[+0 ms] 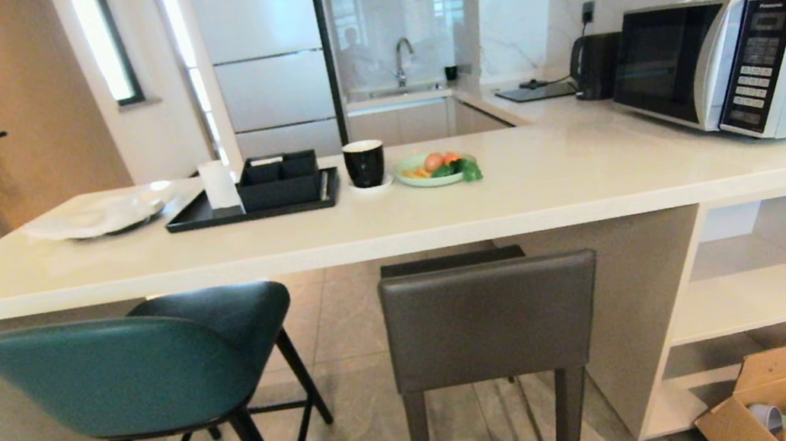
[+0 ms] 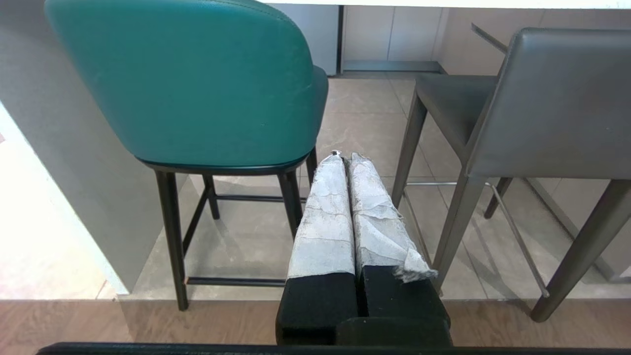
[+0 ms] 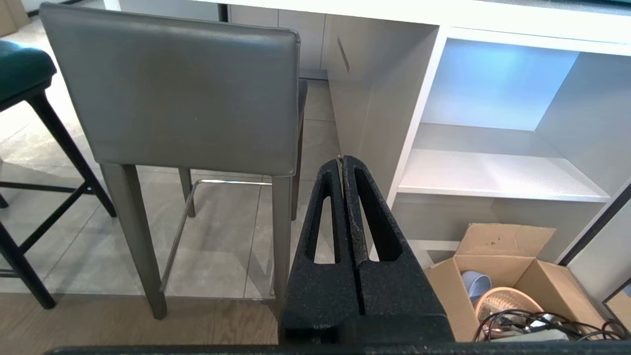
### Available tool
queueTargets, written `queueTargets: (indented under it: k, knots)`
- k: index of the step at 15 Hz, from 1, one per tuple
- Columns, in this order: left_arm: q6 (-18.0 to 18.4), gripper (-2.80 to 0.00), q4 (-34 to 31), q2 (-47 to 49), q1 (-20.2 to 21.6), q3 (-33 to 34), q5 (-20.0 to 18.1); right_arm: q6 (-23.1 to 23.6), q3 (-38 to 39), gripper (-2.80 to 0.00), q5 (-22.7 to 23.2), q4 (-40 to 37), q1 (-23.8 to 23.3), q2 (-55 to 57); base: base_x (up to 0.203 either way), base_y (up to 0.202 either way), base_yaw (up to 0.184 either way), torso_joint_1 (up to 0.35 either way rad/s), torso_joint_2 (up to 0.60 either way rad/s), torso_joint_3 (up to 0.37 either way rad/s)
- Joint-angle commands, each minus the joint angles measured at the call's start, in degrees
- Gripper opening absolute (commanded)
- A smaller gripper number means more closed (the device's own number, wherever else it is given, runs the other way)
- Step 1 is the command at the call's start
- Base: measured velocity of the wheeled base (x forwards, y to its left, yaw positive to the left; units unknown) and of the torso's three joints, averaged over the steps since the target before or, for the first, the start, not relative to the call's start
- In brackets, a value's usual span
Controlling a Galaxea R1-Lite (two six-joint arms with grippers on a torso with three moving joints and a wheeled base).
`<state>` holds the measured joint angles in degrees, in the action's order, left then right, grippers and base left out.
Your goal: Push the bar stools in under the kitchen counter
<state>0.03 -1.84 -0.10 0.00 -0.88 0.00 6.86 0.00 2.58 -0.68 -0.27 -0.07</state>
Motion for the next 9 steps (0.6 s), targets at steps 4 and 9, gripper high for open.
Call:
queueTargets:
  k: [4, 9]
  knots:
    - [0.1, -2.8, 0.0, 0.1, 0.0, 0.0, 0.0, -0.1, 0.0, -2.8, 0.1, 0.0, 0.0, 0.1, 0.0, 0.0, 0.0, 0.015, -0.03, -0.016]
    - [0.0, -2.8, 0.0, 0.1, 0.0, 0.0, 0.0, -4.8, 0.0, -2.8, -1.1, 0.2, 0.0, 0.1, 0.0, 0.0, 0.0, 0.0, 0.0, 0.0]
